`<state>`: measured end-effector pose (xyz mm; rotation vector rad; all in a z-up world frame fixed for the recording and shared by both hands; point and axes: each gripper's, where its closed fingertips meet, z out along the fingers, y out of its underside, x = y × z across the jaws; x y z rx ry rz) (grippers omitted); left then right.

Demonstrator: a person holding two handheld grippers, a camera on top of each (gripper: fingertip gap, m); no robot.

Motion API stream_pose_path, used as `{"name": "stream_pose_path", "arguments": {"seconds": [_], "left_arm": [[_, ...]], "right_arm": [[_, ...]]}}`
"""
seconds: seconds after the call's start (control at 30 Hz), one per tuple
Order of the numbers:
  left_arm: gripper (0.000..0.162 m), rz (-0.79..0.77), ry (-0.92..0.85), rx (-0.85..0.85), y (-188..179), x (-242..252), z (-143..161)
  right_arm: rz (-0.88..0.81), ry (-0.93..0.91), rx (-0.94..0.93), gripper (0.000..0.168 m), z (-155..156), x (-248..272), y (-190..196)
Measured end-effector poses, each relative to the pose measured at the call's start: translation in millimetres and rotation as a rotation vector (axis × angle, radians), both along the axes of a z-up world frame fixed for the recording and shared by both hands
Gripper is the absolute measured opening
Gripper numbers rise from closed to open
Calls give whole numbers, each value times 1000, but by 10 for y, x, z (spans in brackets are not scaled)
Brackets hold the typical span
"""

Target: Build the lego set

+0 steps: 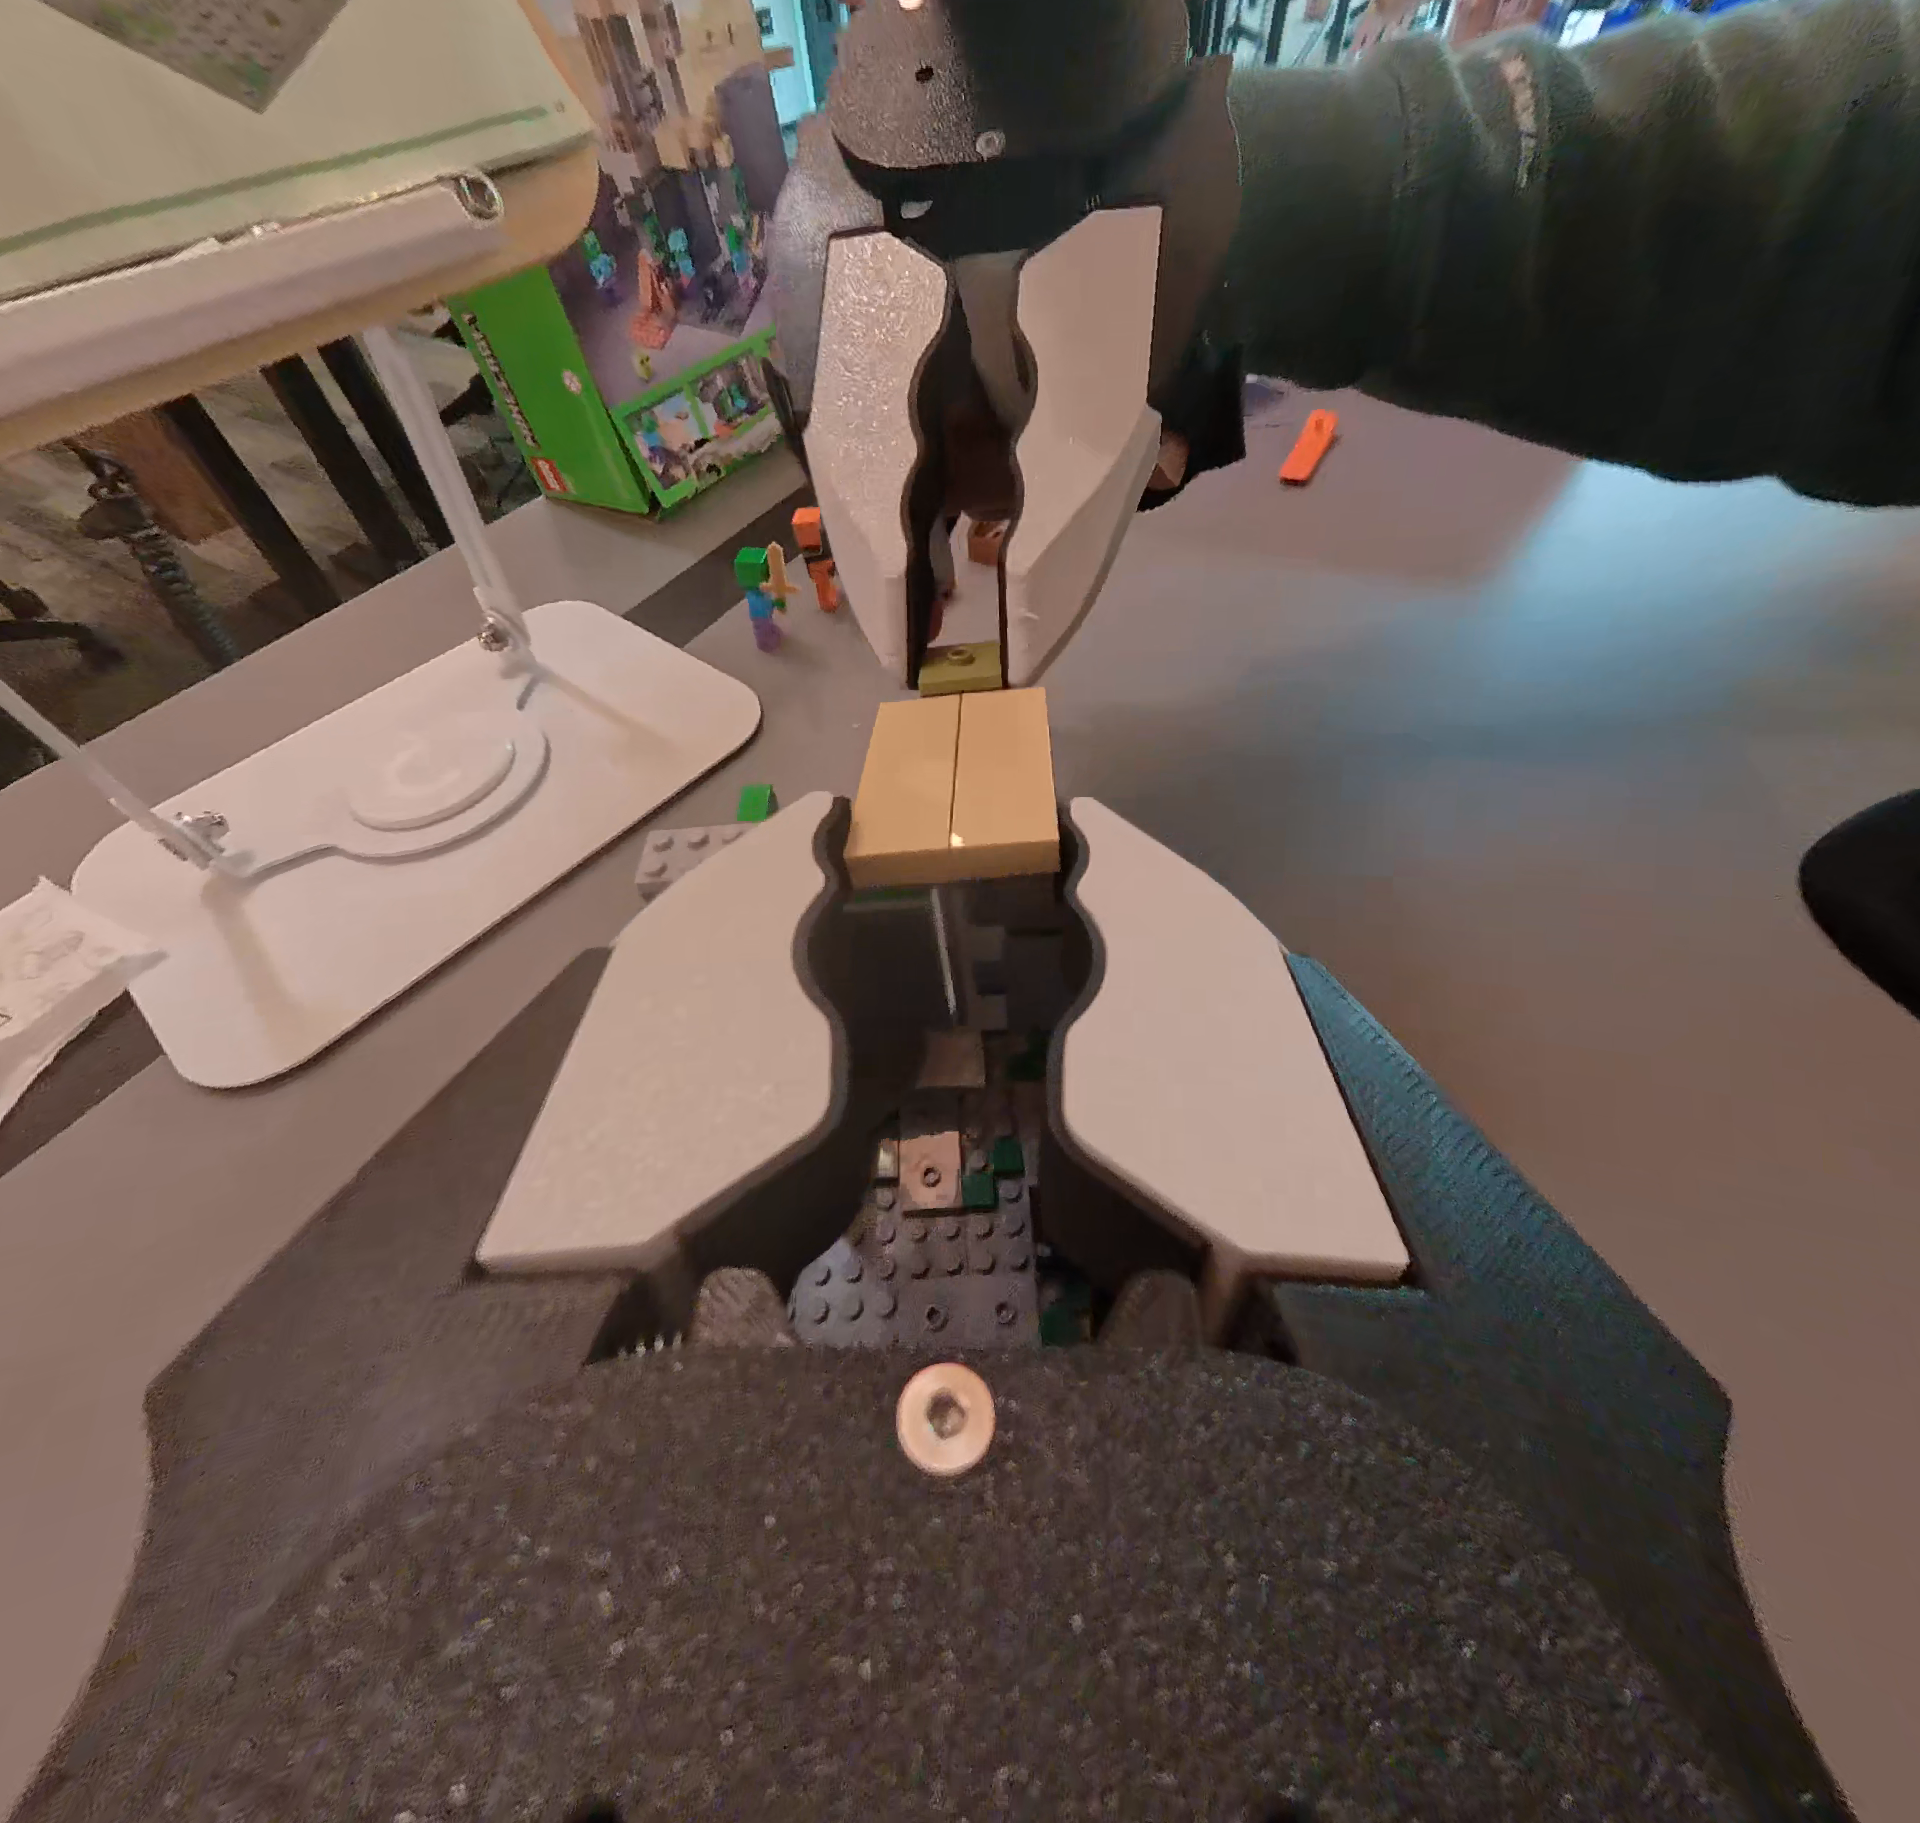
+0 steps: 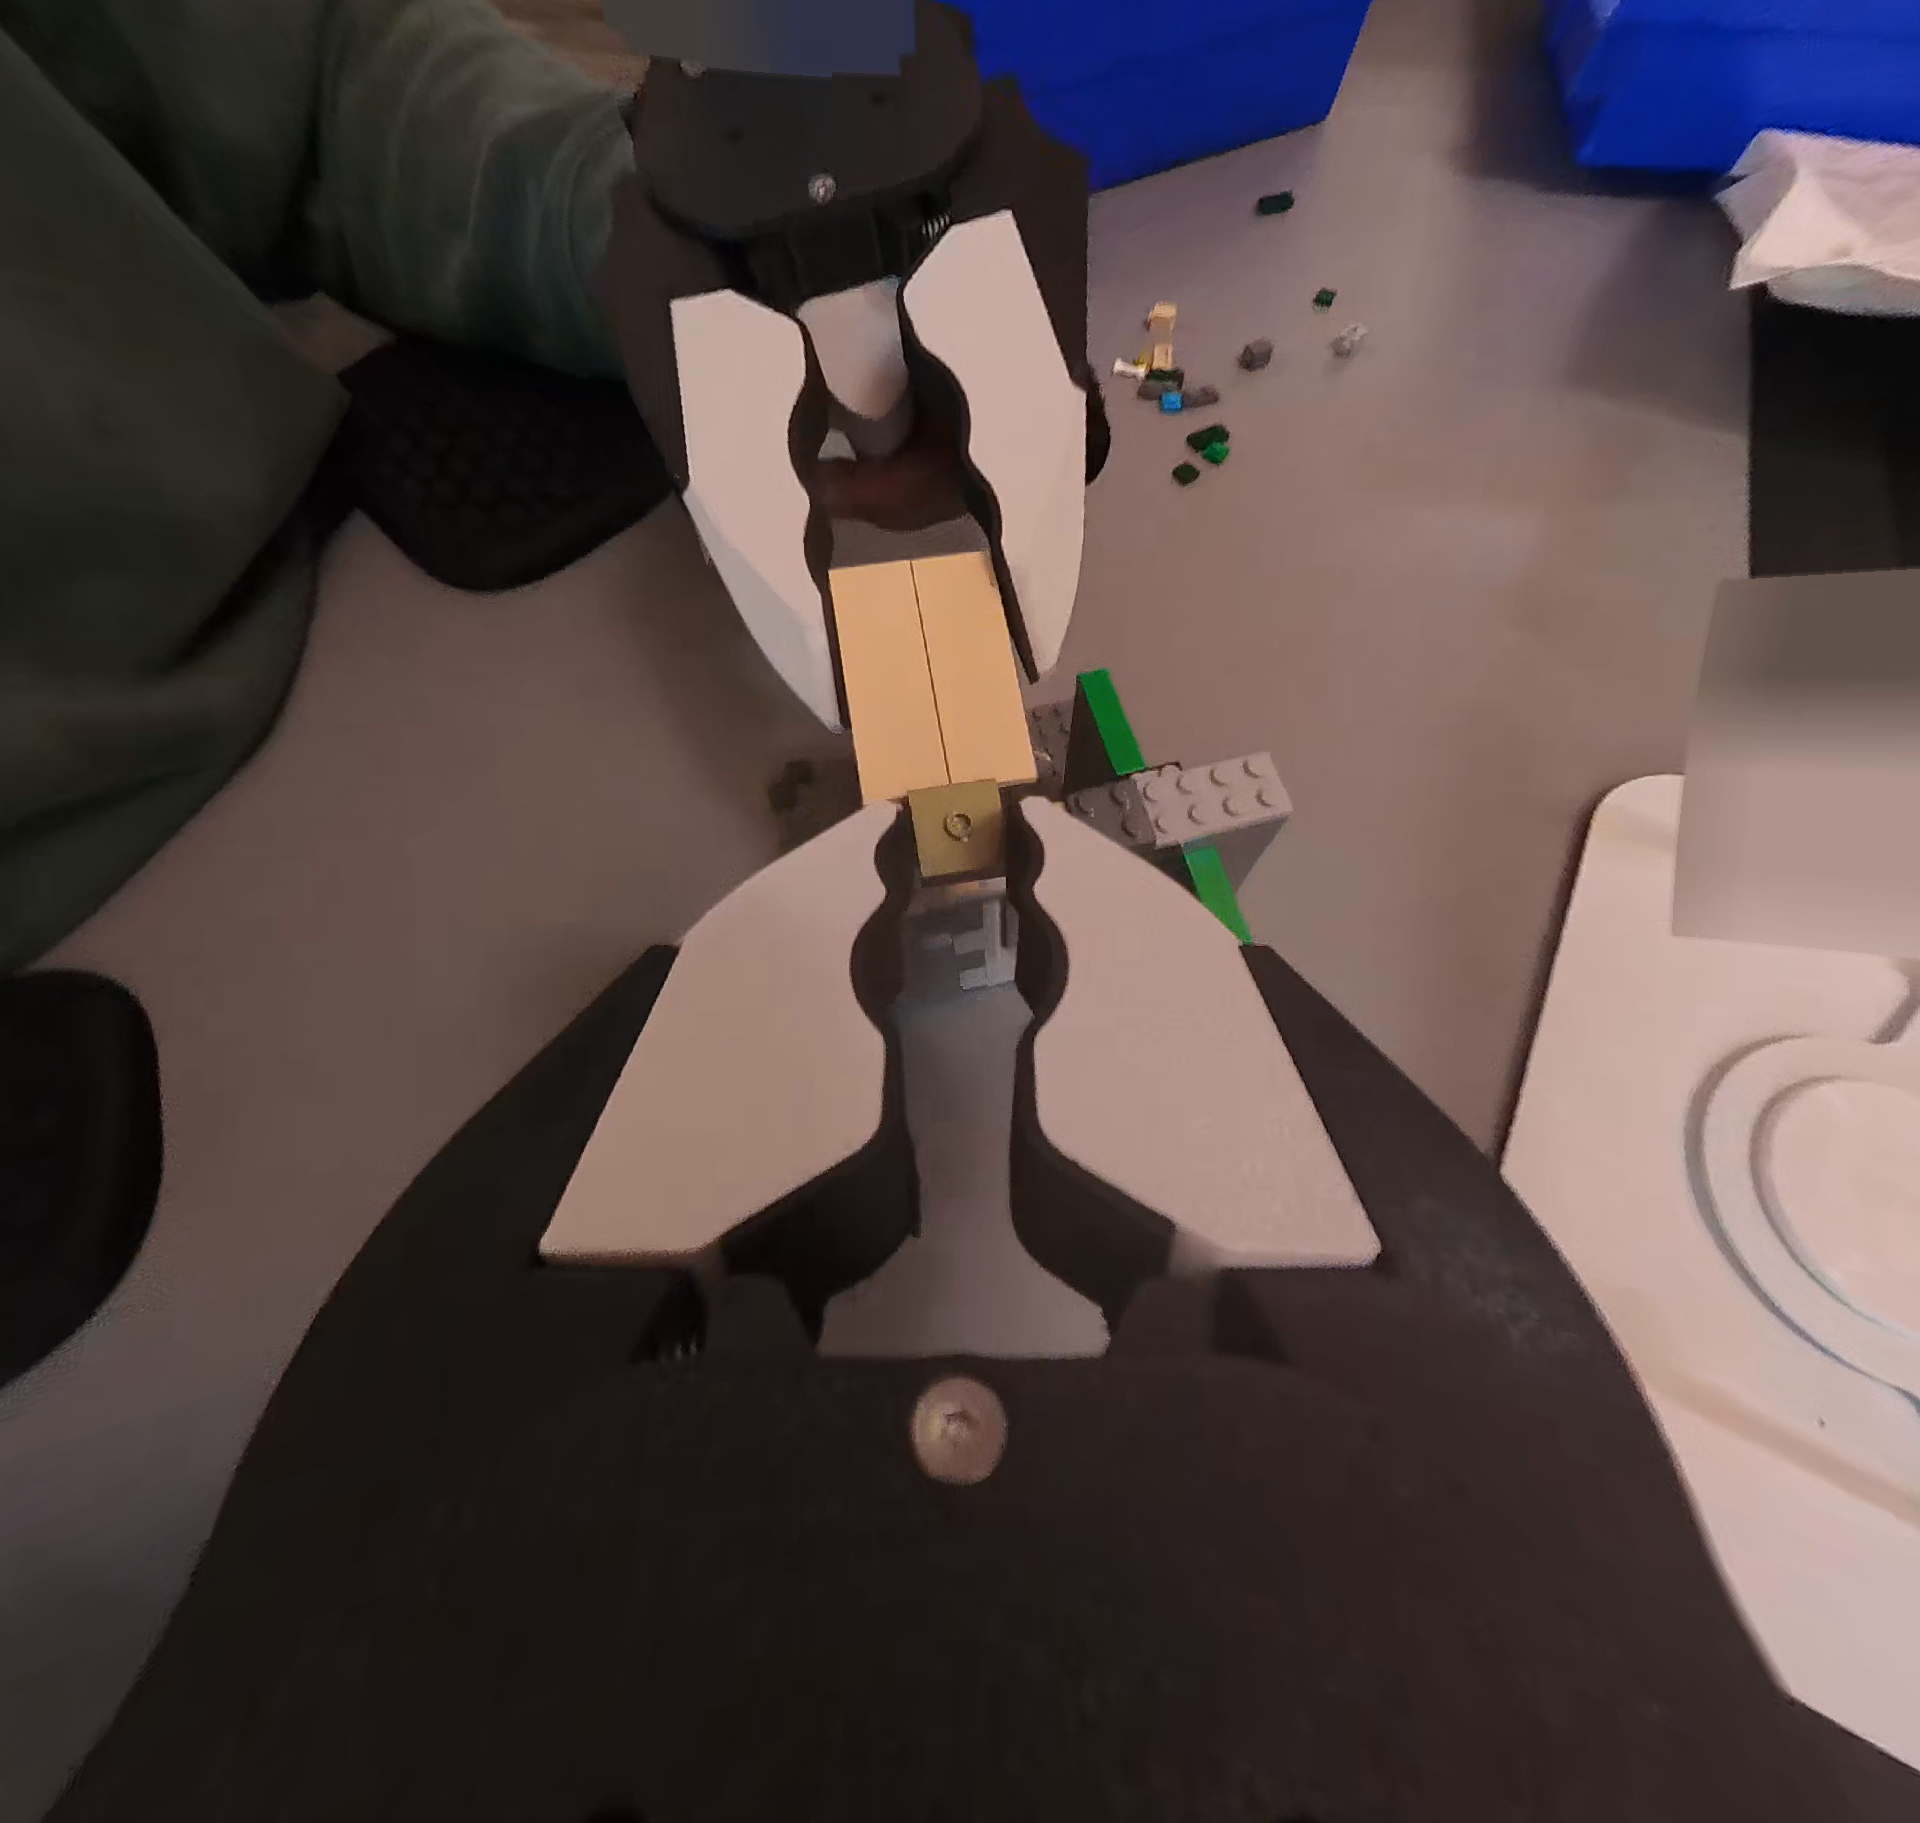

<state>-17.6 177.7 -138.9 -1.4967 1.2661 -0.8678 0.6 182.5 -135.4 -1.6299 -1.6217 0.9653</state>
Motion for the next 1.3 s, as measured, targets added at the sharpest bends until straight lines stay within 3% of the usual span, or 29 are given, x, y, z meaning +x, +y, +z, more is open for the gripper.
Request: {"name": "stream_pose_path", "arguments": {"seconds": [0.67,1.3], "left_arm": [[39,20,84,-38,24,-57,-235],[34,31,130,-9,44,-67,-303]], "right_arm": [[58,-36,28,16,-303,74,115],[115,-148,72,16,-322,61,112]]}}
